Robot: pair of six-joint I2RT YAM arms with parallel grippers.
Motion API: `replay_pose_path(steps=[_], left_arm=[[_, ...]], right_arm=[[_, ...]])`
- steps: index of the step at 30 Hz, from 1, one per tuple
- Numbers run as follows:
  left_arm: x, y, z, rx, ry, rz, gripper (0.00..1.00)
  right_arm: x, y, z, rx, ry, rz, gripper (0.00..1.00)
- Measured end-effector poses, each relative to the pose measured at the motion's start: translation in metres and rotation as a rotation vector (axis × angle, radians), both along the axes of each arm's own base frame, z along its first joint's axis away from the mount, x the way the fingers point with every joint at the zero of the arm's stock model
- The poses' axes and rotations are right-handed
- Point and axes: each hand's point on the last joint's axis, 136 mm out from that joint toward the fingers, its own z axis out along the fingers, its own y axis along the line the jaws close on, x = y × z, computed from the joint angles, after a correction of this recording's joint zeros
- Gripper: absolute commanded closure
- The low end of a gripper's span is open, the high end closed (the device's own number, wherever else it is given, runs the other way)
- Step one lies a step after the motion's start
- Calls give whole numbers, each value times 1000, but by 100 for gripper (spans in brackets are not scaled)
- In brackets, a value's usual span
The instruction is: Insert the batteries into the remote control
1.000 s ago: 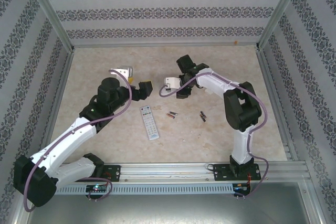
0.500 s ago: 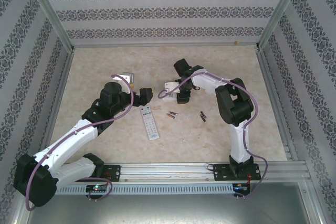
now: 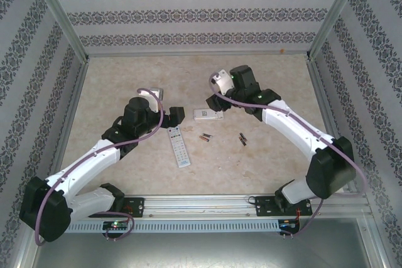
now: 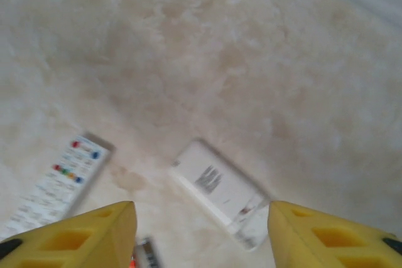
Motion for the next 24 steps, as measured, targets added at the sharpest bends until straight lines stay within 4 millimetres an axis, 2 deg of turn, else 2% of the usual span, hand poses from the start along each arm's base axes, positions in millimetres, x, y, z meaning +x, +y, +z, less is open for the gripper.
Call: replay_pose_path(steps=[4,8,11,18,24], left_arm=[[1,-7,1,-11,13,-32,0],[1,-14,2,-25,23,-64,0],[0,-17,-2,-29,39,-79,0],[0,-19,-7,-34,63,-83,0],[2,-17,-8,-40,70,-72,0]], right_arm=[[-16,4,-47,-12,203,-52,47],[-38,15,-100,-124,359,-6,51],[-49,23,-128,-208,421,42,55],[-53,29,-157,-293,475,92,58],[-55,27,-167,-309,496,95,64]])
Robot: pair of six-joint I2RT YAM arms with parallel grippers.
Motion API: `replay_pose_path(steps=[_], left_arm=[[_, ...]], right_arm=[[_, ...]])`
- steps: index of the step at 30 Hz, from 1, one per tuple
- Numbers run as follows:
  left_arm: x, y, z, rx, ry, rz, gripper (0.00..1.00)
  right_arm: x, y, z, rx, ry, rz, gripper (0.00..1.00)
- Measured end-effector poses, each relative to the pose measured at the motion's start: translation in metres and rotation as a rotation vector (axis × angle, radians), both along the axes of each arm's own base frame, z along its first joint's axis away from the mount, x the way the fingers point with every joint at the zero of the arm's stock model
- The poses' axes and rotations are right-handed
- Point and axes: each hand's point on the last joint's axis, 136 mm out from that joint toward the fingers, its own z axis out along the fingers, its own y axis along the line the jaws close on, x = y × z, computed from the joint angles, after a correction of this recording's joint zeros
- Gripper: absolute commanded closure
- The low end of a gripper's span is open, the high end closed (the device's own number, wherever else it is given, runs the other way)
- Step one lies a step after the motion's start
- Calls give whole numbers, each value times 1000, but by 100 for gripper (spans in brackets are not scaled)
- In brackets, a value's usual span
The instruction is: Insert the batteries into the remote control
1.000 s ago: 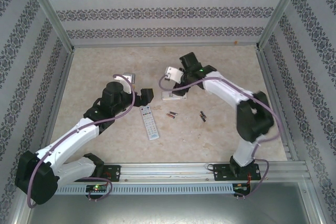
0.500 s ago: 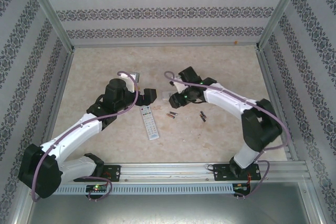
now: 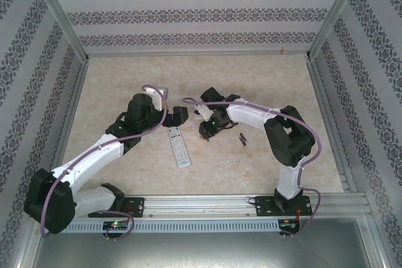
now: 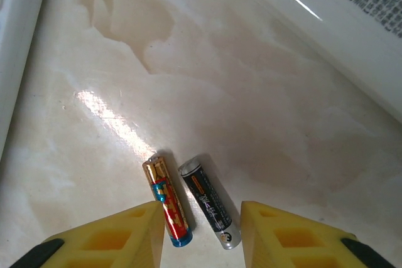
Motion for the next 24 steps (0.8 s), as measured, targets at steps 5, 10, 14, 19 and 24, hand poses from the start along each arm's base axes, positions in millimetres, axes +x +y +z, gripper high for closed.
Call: replay_pose_path(steps=[5,10,14,19,24], left_arm=[[1,0,-3,3,8,1,0],[1,0,-4,2,10,2,0],[1,0,-3,2,10,2,0],[1,-1,-4,1,11,2,0],[2,-1,-5,-9,25,8,0]], right_arm=[[-1,0,-4,-6,9,1,67],[-5,-4,-20,-36,46,3,67],[-5,-4,-20,-34,46,11,72],[-2,-7,-21,-55,27,12,85],[-1,-11,-10,-21,6,-31,91]])
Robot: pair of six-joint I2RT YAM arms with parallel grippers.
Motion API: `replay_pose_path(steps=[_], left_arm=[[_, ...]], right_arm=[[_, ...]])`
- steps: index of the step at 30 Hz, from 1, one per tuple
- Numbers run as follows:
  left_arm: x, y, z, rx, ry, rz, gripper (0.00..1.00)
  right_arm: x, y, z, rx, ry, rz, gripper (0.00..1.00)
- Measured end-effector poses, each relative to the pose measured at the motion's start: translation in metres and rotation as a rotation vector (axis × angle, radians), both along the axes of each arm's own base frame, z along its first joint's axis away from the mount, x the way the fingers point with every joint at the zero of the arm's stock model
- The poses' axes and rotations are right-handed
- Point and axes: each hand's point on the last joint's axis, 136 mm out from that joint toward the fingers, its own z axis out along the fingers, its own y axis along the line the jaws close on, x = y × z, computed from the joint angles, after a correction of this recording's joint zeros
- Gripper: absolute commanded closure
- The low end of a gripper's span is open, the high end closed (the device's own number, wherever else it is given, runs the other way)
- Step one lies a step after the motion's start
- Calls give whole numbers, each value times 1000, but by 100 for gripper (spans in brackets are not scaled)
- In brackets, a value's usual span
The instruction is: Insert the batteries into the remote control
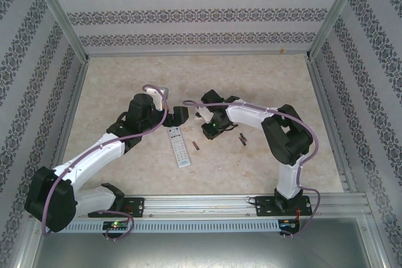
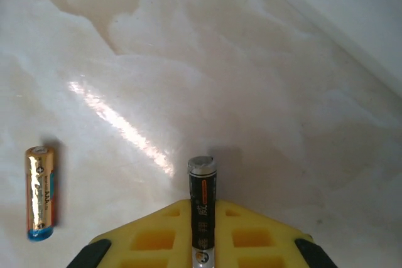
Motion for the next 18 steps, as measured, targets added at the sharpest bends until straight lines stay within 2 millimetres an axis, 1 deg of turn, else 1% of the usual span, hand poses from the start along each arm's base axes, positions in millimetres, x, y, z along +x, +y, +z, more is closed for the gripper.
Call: replay_pose_path(steps=[2,3,5,7,9,10,12,15,18], left_arm=[[0,-2,-4,-5,17,-3,0],[1,-3,-7,-7,30,-6,0],[3,-7,-12,-13,55,-14,0],[5,-10,-18,-18,84,-19,0],[5,-13,-25,-22,109,-25,0],[5,-14,-27,-24,120,-27,0],[5,-16,-31,-26,135,-33,0],[4,-17,-32,-31,145,-40,0],[5,-18,-31,-34,143,-43,0]], right_arm=[[4,-6,15,57,-18,-76,93],[12,-13,26,98,-32,-143,93],[33,-30,46,171,-66,-285,92],[58,-47,57,211,-99,-416,92],[71,-54,55,212,-98,-484,92],[74,-53,51,207,-88,-503,92],[77,-49,39,189,-61,-522,92],[78,-49,20,152,-28,-548,91],[80,-49,7,131,-6,-564,91]])
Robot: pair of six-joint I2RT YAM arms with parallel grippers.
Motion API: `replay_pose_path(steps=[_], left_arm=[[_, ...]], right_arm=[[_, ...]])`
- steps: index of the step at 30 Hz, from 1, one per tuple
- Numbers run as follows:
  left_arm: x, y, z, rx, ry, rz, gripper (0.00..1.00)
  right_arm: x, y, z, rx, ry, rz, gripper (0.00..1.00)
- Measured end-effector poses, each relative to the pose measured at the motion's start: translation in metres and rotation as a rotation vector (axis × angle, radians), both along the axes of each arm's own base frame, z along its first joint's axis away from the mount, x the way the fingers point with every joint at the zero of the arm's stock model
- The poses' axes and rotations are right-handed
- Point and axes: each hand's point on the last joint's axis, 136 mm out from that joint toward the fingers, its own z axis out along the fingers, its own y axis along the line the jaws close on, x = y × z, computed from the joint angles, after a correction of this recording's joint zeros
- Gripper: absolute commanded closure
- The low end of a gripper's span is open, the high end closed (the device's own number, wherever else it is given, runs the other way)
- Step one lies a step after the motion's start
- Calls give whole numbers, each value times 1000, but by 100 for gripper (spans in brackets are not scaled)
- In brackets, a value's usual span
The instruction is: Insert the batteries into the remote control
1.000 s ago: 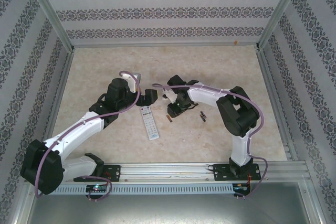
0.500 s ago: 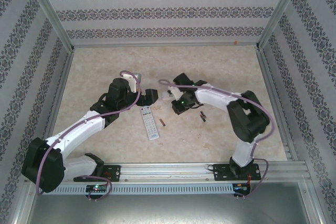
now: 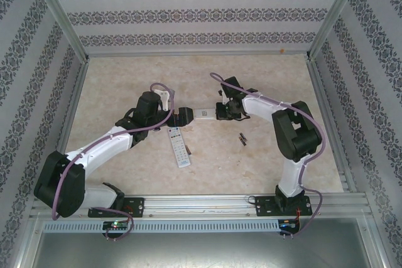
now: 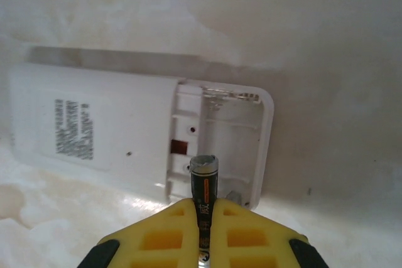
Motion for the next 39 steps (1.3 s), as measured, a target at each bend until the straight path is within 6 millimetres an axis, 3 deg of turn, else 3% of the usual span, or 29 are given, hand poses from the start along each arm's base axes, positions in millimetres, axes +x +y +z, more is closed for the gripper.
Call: replay_pose_path(steps=[7,13,21,23,29,39], left_arm=[[0,0,0,0,0,0,0],[2,-1,-8,10,20,0,1],[25,-17,-28,59,145,-17,28],[36,-23,-36,71,181,-23,36],[59,-38,-67,117,292,-31,42],[68,-42,-117,201,447,-33,51]], right_arm=[[9,3,-3,1,1,-13,89],[12,4,-5,0,4,-16,77],[13,4,1,-2,-12,4,76],[14,5,7,3,-27,8,78],[17,1,15,6,-48,15,78],[15,0,3,-15,-26,54,83]])
